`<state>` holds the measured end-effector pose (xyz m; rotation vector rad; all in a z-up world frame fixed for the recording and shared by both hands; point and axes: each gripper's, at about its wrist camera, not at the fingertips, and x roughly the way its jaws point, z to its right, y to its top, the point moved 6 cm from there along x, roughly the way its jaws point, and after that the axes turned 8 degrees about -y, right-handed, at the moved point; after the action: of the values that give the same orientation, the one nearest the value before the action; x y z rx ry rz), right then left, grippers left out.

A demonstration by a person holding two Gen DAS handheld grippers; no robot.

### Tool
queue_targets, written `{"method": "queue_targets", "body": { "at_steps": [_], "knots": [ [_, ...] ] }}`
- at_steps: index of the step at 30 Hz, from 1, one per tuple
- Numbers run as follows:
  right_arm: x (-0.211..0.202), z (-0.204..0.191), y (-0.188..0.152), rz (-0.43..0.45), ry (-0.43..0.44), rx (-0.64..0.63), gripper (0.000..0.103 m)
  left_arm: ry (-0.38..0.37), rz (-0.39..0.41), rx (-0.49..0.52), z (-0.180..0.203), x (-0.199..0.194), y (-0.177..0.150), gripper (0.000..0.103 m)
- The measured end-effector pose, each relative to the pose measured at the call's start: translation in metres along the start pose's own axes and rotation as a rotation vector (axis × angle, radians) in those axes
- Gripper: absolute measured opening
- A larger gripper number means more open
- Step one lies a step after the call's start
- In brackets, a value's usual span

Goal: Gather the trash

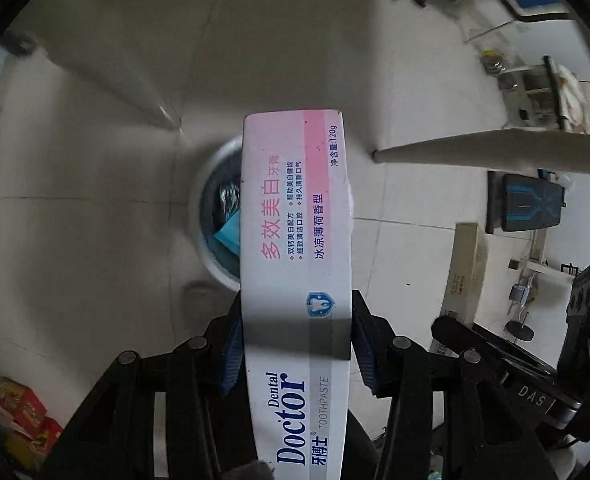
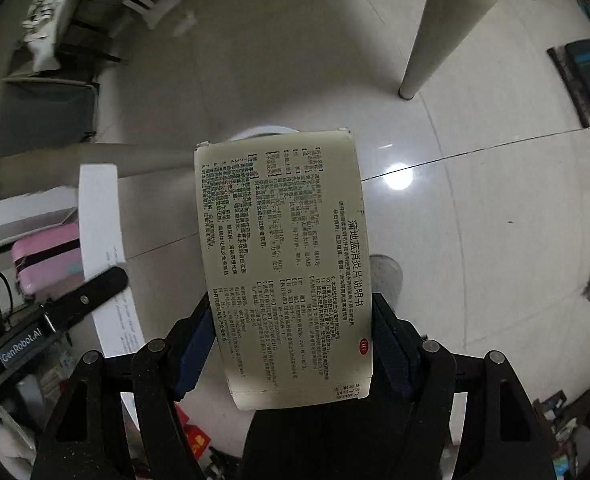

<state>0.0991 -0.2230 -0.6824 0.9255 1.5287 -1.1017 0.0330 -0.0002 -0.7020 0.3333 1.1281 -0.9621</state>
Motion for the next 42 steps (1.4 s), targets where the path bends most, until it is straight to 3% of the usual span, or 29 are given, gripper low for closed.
{"method": "queue_targets", "body": {
  "at_steps": [3,4,5,6,9,10,13,16,18,21,24,30,35,42],
  "knots": [
    [0.062,0.003,0.015,-0.01,0.006,-0.006,0.075,-0.004,-0.008,-0.006,-0.024,0.046,0.014,0.049],
    [0.086,0.004,0.021,-0.014,0.017,0.0,0.075,-0.01,-0.003,-0.017,-0.033,0.06,0.02,0.066],
    [0.104,0.005,0.026,-0.017,0.023,-0.001,0.076,-0.01,-0.005,-0.024,-0.038,0.068,0.021,0.091],
    [0.118,0.005,0.031,-0.019,0.025,-0.009,0.076,-0.018,-0.003,-0.035,-0.042,0.075,0.025,0.098],
    [0.156,0.006,0.039,-0.043,0.054,-0.033,0.087,-0.005,0.01,-0.042,-0.052,0.082,0.026,0.1],
    [0.16,0.006,0.039,-0.043,0.074,-0.039,0.1,0.004,0.016,-0.044,-0.055,0.082,0.026,0.1],
    [0.155,0.005,0.041,-0.013,0.102,-0.074,0.103,0.091,0.064,-0.007,-0.056,0.069,0.017,0.1],
    [0.14,0.001,0.044,0.02,0.041,-0.087,0.103,0.19,0.138,0.039,-0.054,0.044,0.006,0.1],
    [0.12,0.003,0.037,0.062,-0.046,-0.109,0.103,0.243,0.162,0.055,-0.051,0.021,-0.004,0.1],
    [0.082,-0.002,0.032,0.112,-0.141,-0.143,0.103,0.265,0.185,0.074,-0.033,-0.014,-0.021,0.1],
    [0.032,-0.006,0.015,0.131,-0.187,-0.163,0.103,0.268,0.197,0.082,-0.016,-0.056,-0.035,0.1],
    [-0.081,-0.018,-0.022,0.163,-0.206,-0.202,0.103,0.255,0.199,0.091,0.034,-0.155,-0.081,0.1],
    [-0.201,-0.026,-0.068,0.168,-0.213,-0.231,0.103,0.237,0.201,0.138,0.084,-0.225,-0.119,0.1],
    [-0.343,-0.034,-0.124,0.192,-0.164,-0.266,0.103,0.174,0.236,0.185,0.138,-0.313,-0.161,0.1]
  ]
}}
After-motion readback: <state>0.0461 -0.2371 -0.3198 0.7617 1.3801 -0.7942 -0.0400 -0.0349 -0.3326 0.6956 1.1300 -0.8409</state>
